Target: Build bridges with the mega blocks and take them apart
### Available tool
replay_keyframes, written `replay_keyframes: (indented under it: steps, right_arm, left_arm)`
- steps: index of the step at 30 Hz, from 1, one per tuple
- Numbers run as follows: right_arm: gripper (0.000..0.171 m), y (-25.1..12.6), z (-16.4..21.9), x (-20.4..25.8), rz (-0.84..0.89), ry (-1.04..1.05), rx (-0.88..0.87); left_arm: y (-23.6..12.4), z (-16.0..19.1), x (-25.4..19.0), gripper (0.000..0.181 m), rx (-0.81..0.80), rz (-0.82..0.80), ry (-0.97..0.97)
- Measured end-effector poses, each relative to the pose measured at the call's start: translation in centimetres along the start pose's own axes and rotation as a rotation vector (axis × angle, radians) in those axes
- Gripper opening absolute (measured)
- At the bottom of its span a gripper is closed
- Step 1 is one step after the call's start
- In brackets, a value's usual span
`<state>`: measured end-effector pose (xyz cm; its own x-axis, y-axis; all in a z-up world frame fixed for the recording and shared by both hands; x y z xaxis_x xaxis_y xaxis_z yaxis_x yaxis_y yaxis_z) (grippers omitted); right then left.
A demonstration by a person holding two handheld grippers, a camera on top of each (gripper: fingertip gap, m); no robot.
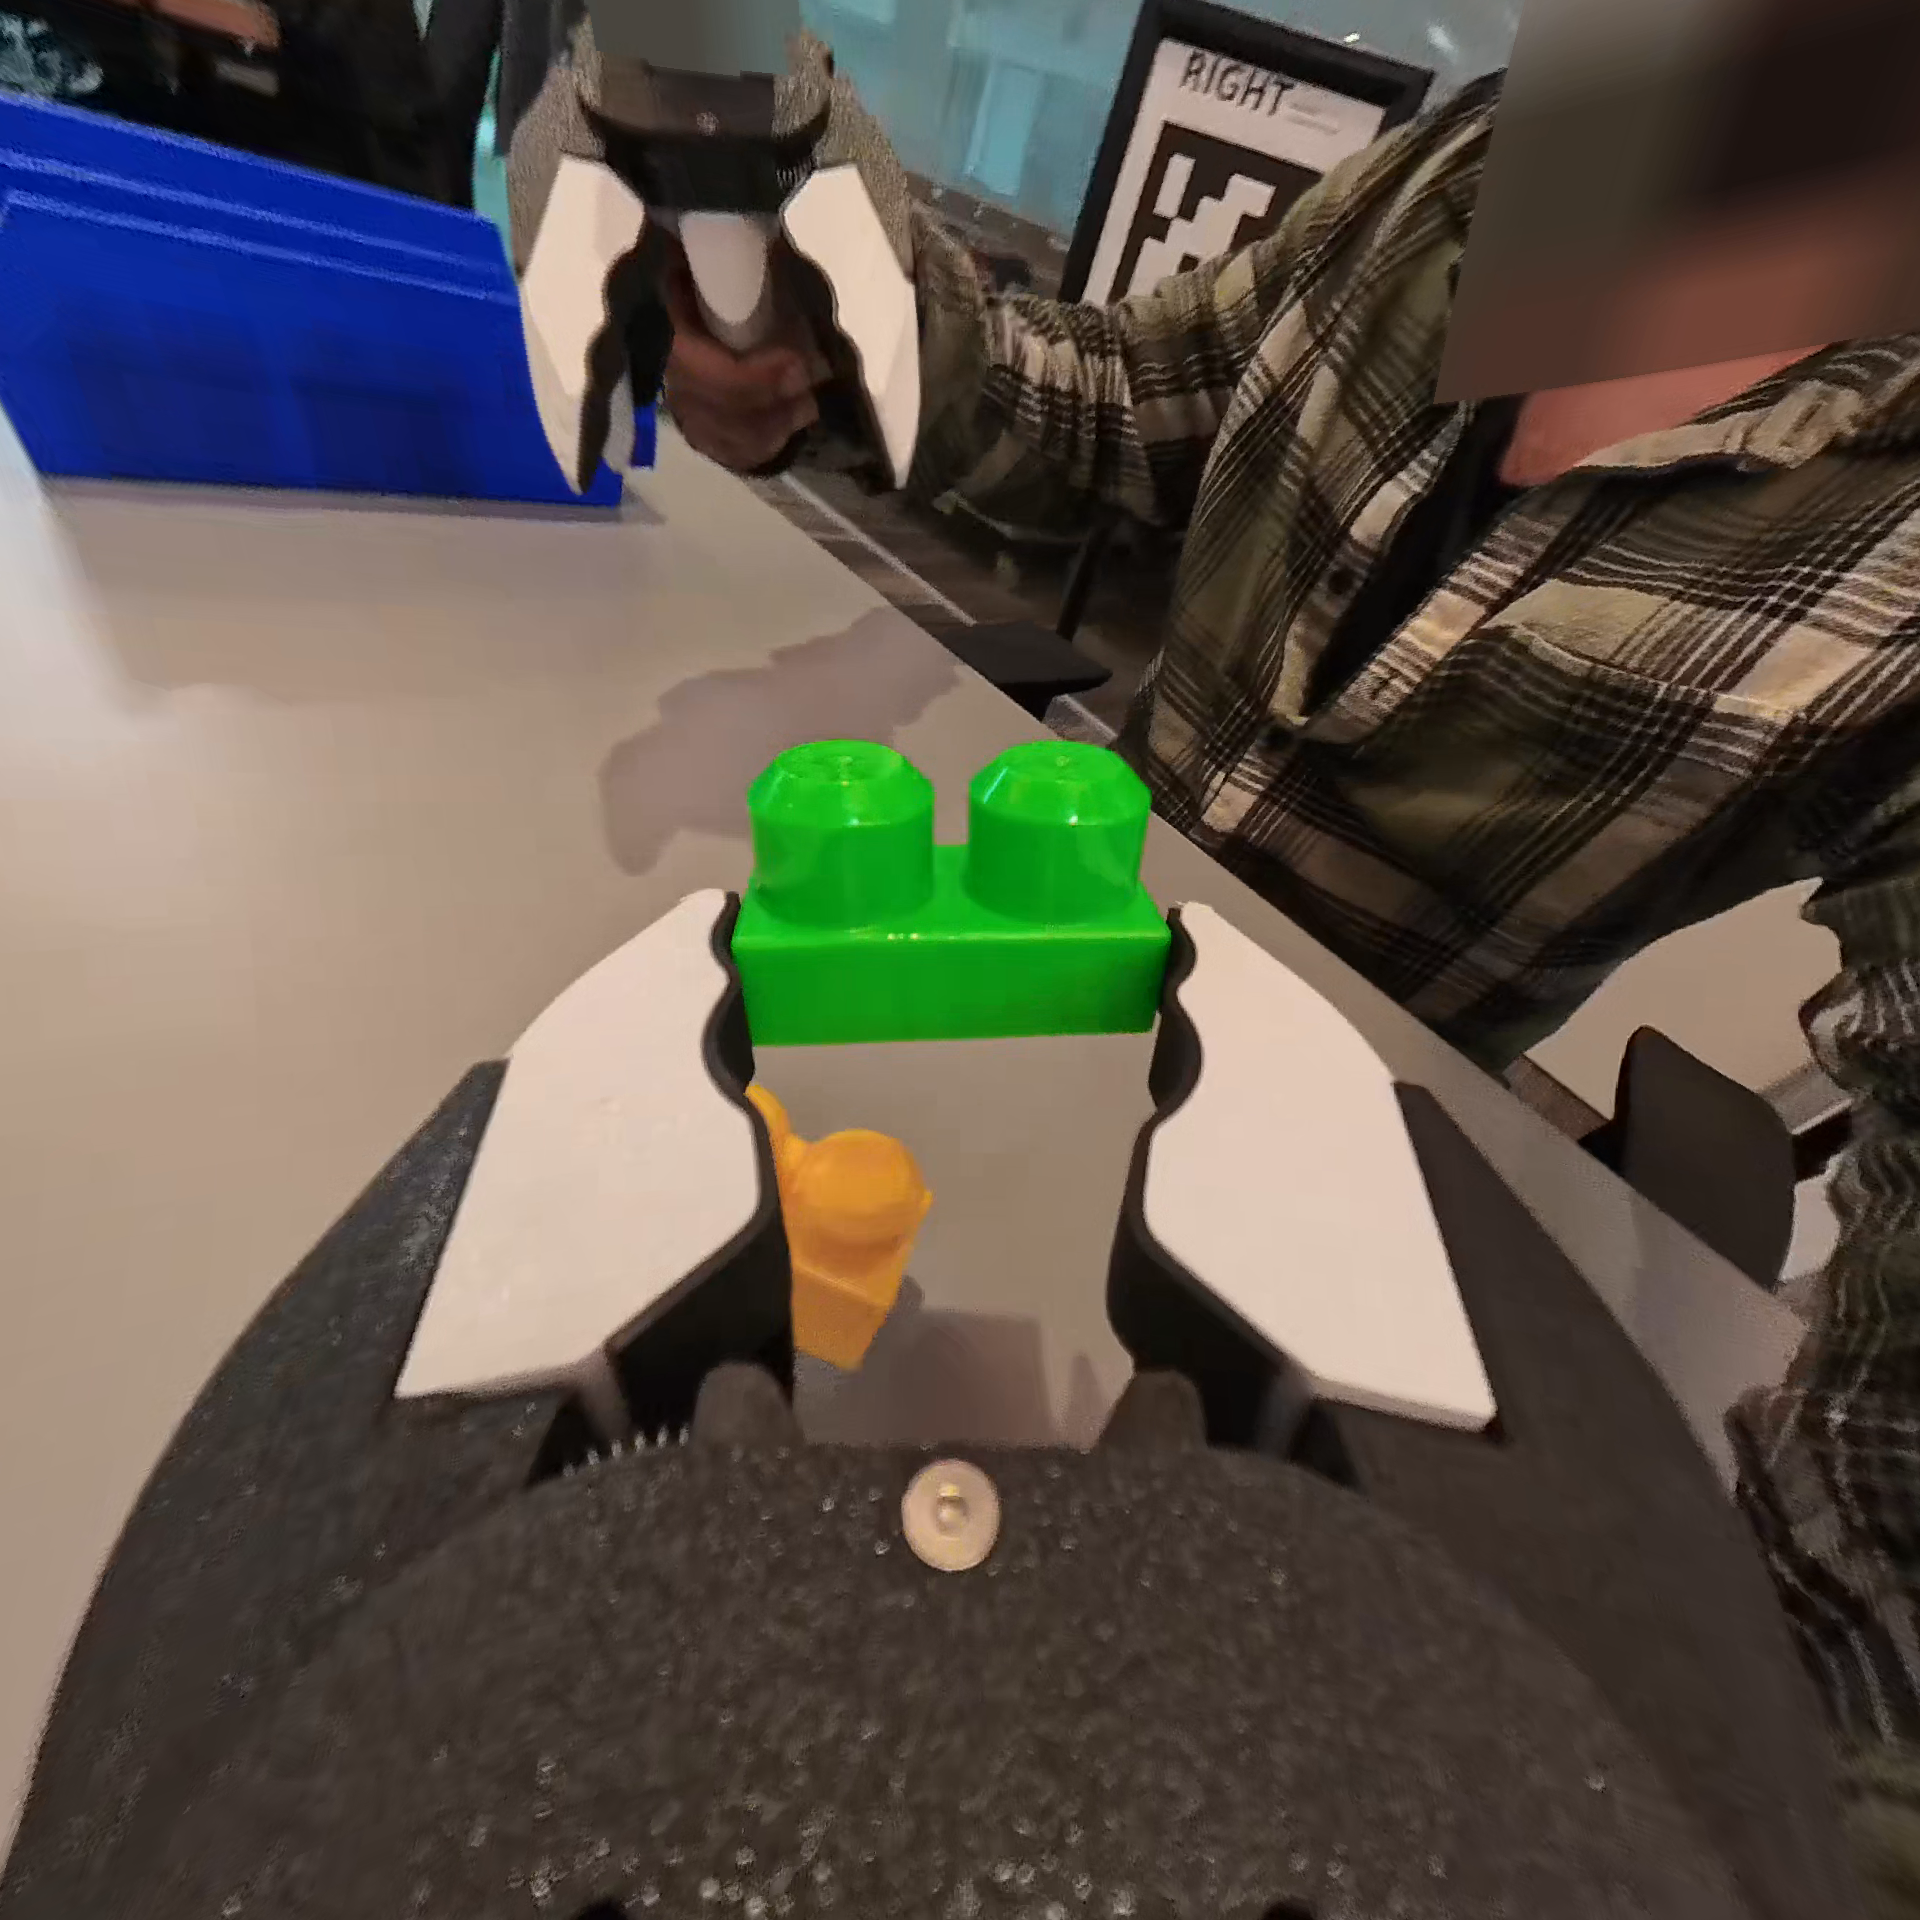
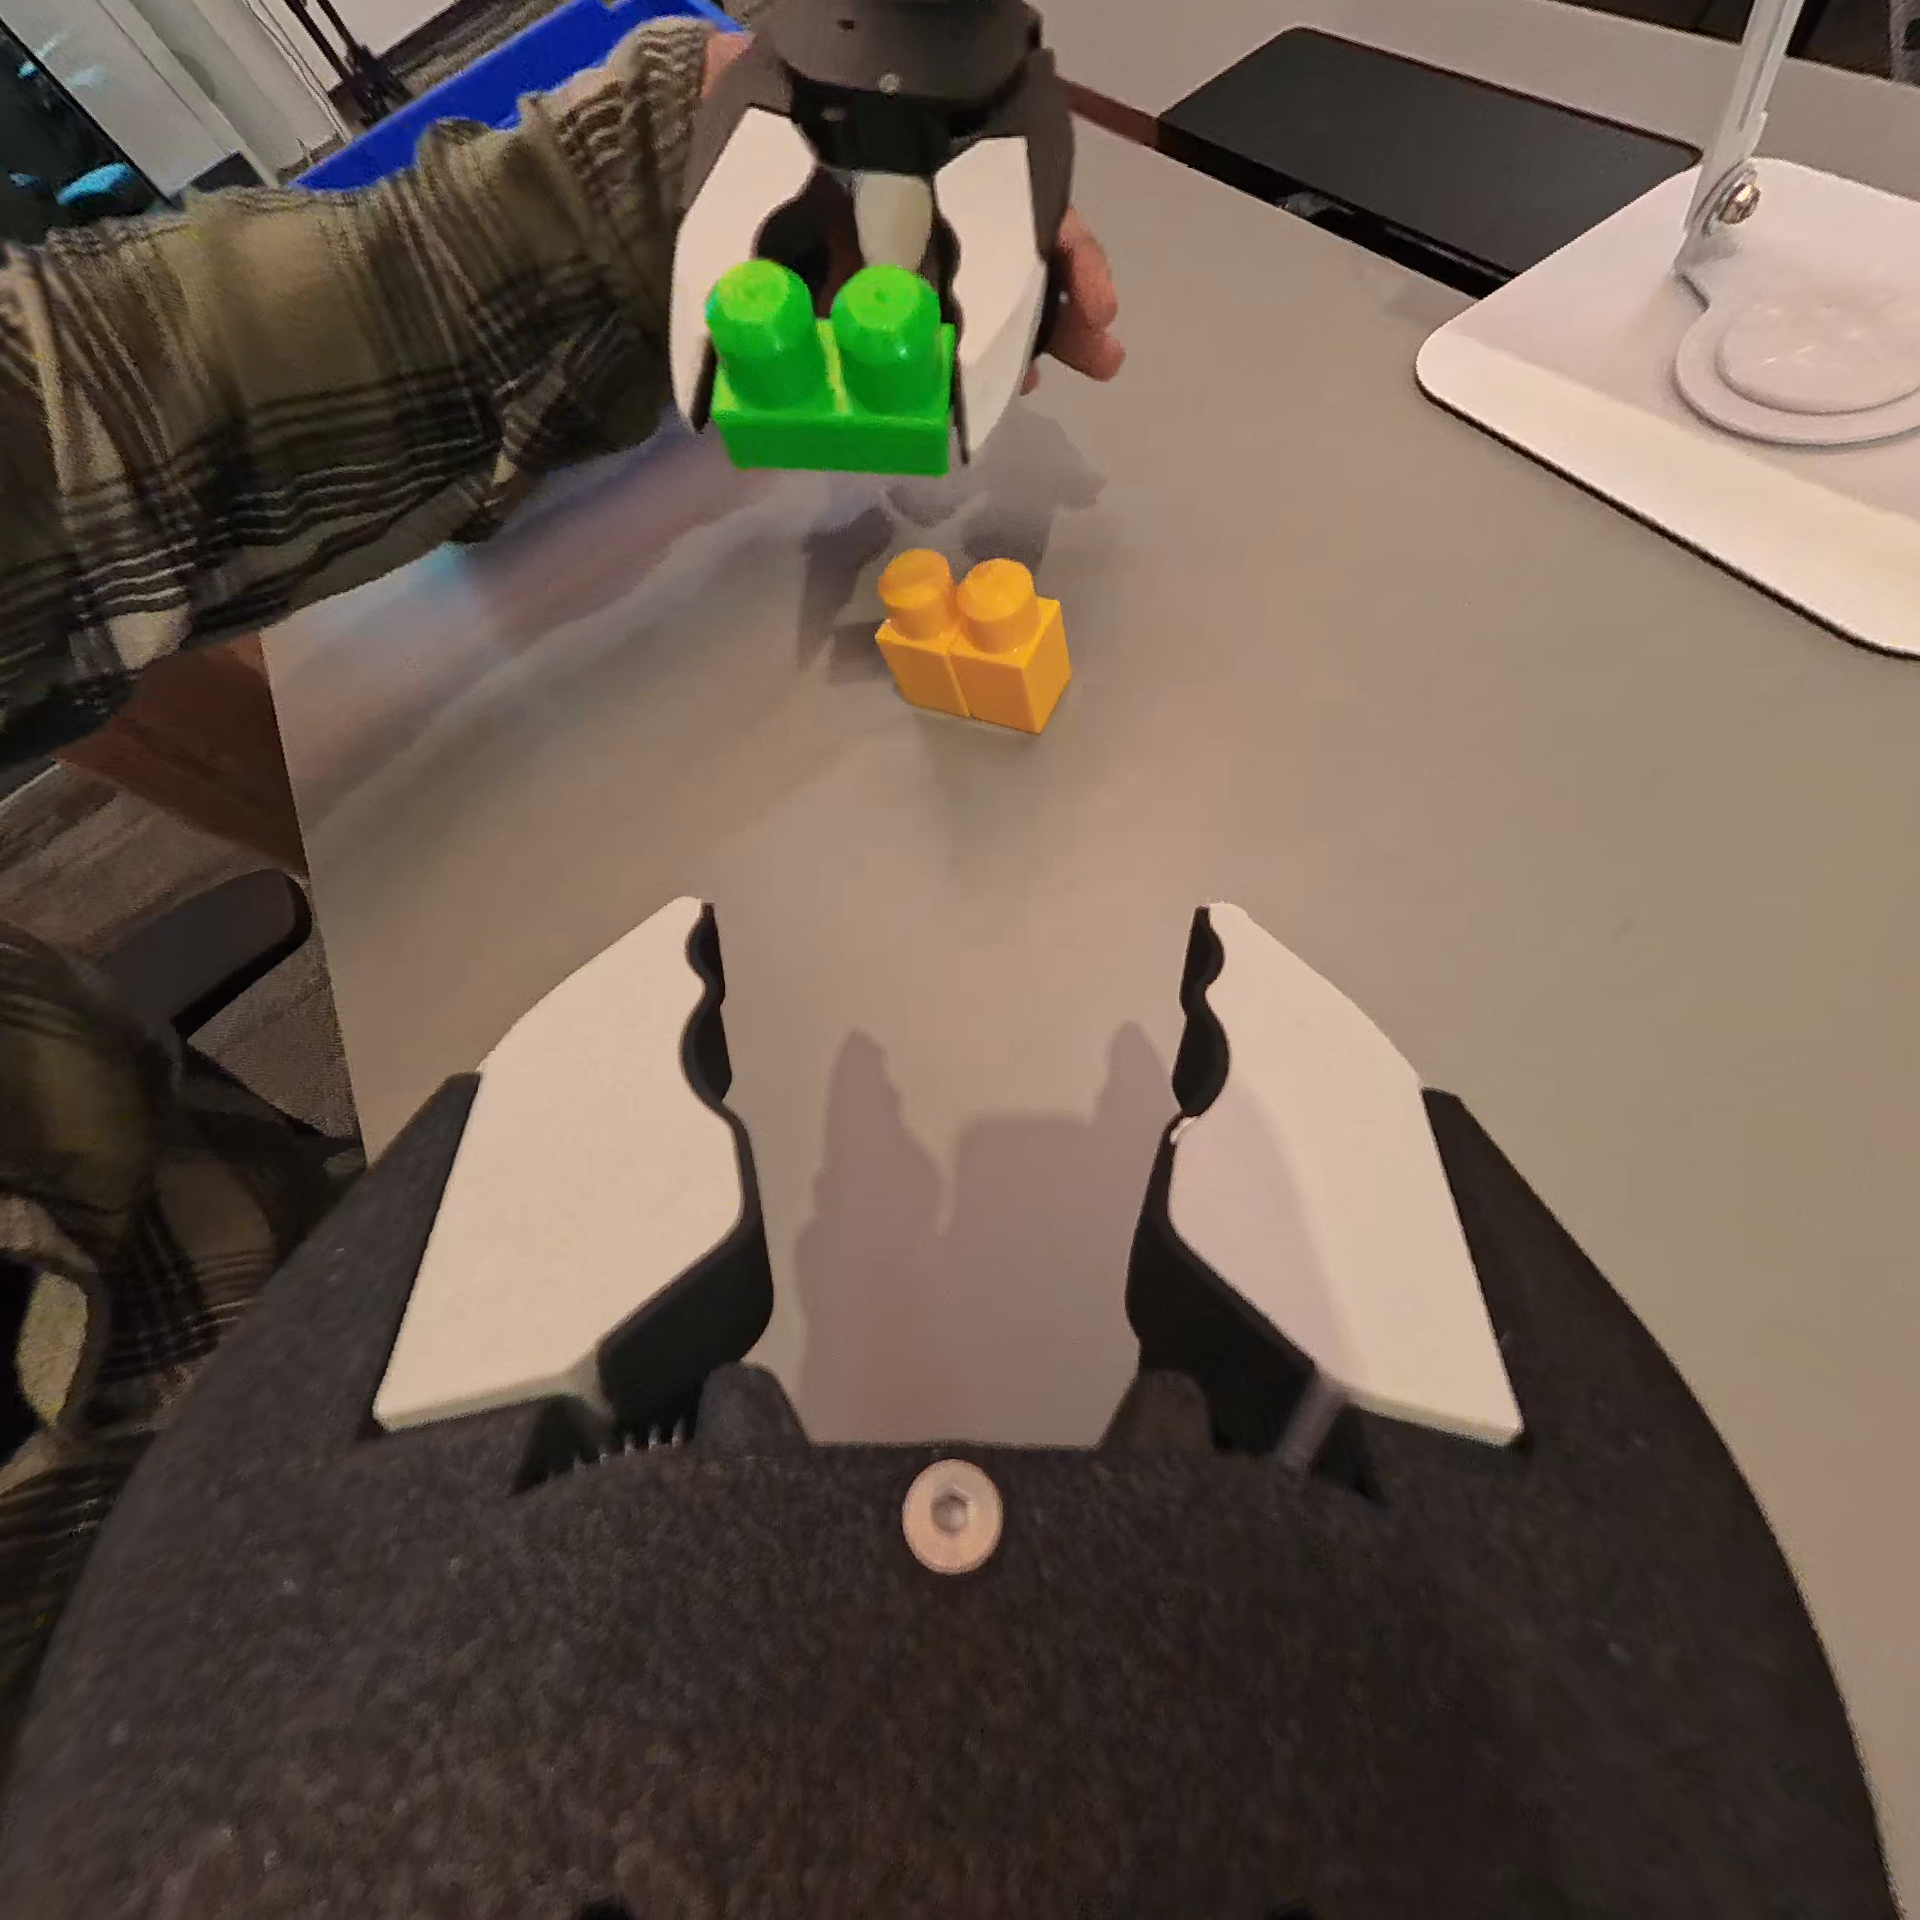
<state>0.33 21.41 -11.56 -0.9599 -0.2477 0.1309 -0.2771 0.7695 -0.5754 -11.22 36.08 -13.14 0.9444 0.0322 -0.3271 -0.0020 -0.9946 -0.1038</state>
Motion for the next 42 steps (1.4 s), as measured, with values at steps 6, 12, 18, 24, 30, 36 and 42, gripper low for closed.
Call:
replay_keyframes:
  steps: [6,12,18,24,30,36,42]
  right_arm:
    - [0.085,0.2,0.3,0.3,0.005,-0.005,0.014]
    - [0.085,0.6,0.0,0.3,-0.005,0.001,0.011]
    - [0.085,1.0,-0.1,0.2,-0.004,-0.005,0.025]
    - [0.085,1.1,-0.4,0.4,-0.008,-0.013,0.023]
    - [0.085,1.0,-0.3,0.5,-0.005,-0.017,0.022]
    - [0.085,0.8,-0.3,0.5,-0.003,-0.019,0.024]
    - [0.085,0.9,-0.2,0.3,-0.004,-0.017,0.026]
  left_arm:
    - [-0.5,0.4,1.3,0.075,0.029,0.112,0.116]
    - [-0.7,1.9,2.4,0.076,0.077,0.171,0.092]
    - [-0.6,2.4,2.6,0.076,0.078,0.204,0.107]
    - [-0.3,2.8,2.6,0.076,0.110,0.219,0.099]
    - [-0.1,3.2,3.0,0.075,0.155,0.210,0.079]
    - [-0.2,4.0,3.4,0.076,0.231,0.197,0.073]
    - [-0.3,4.4,3.7,0.076,0.275,0.199,0.068]
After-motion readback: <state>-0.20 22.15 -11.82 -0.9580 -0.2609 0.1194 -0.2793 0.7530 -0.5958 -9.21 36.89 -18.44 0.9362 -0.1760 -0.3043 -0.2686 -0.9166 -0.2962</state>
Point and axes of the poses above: each gripper's, where its closed fingertips meet, y out along the fingers, z out of its underside, x = y × z across the jaws, the point moved 2 cm from there along -y, back along the fingers, and after that the axes turned 13 degrees about z, right-handed, at the moved point
